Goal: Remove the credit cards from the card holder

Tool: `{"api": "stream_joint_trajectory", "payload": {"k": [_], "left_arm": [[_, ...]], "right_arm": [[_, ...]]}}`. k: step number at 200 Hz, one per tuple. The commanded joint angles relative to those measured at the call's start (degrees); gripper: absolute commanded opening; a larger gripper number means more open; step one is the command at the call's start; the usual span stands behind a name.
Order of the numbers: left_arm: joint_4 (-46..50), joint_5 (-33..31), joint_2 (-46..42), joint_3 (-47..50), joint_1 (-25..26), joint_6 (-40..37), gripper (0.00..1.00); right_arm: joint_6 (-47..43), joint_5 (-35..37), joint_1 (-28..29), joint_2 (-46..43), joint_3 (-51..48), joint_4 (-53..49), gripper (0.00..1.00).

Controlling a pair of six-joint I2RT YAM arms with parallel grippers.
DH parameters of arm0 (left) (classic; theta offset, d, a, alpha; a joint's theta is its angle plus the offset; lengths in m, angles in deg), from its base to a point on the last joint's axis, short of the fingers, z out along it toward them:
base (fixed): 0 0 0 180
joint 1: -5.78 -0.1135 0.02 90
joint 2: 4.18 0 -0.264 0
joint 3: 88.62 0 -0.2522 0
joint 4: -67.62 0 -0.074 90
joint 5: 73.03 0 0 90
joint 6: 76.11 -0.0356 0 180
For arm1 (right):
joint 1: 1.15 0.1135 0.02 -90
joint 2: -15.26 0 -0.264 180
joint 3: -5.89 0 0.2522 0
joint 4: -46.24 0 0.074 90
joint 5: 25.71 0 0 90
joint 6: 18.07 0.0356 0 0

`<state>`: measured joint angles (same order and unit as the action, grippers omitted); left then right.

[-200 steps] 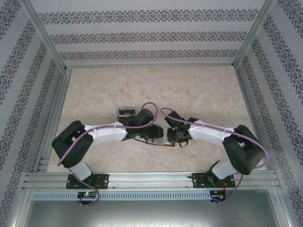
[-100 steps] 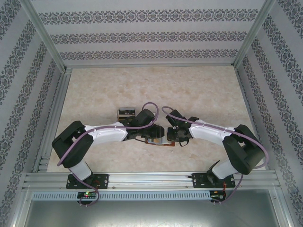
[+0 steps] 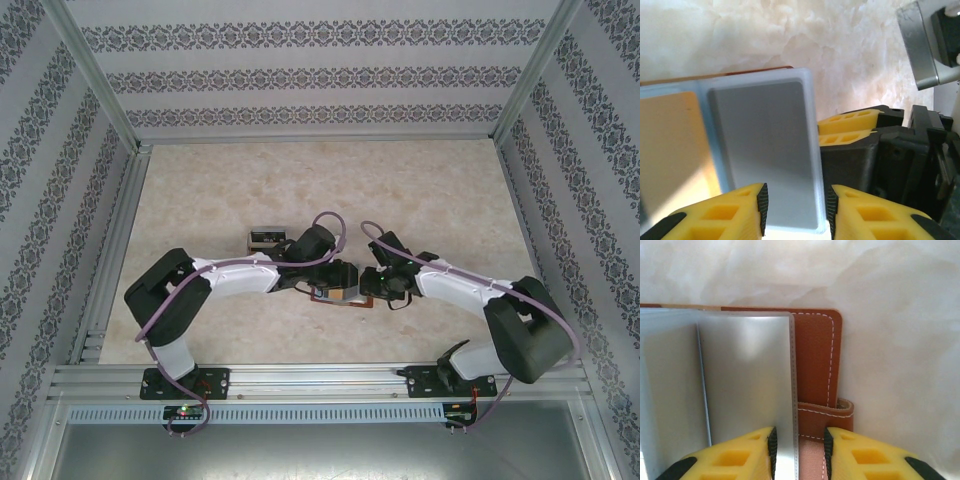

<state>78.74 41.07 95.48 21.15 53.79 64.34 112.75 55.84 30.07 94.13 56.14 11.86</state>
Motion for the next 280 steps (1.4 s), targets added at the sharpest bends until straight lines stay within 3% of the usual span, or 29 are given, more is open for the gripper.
{"api": "stream_joint_trajectory", "payload": {"k": [1,54,95,164,223,280], "left_arm": [[2.4,-2.9,-3.3,0.9,-0.1,-1.5,0.39],[4.7,-5.8,-4.3,1.9,-0.6,-1.5,0.39],[10.3,-11.3,-6.4,4.2,-1.9,-1.0,0.29],[9.6,-9.8,-3.7,5.7,-2.7,-0.5,0.24],[8.5,-9.3,-1.4,6.0,-2.5,1.0,0.23],[10.9,-9.7,0.3,4.8,-2.0,1.5,0.17]], "right_arm": [[1.0,1.0,-2.1,-4.9,-1.1,-3.1,0.36],[0.2,0.0,-4.4,-13.0,-0.8,-5.2,0.38],[0.4,-3.7,-2.6,-12.1,1.1,-2.9,0.32],[2.8,-7.3,4.1,-3.7,4.9,3.0,0.26],[3.9,-9.5,4.1,4.5,5.6,5.9,0.21],[4.4,-11.4,3.4,8.3,5.8,7.9,0.23]]}}
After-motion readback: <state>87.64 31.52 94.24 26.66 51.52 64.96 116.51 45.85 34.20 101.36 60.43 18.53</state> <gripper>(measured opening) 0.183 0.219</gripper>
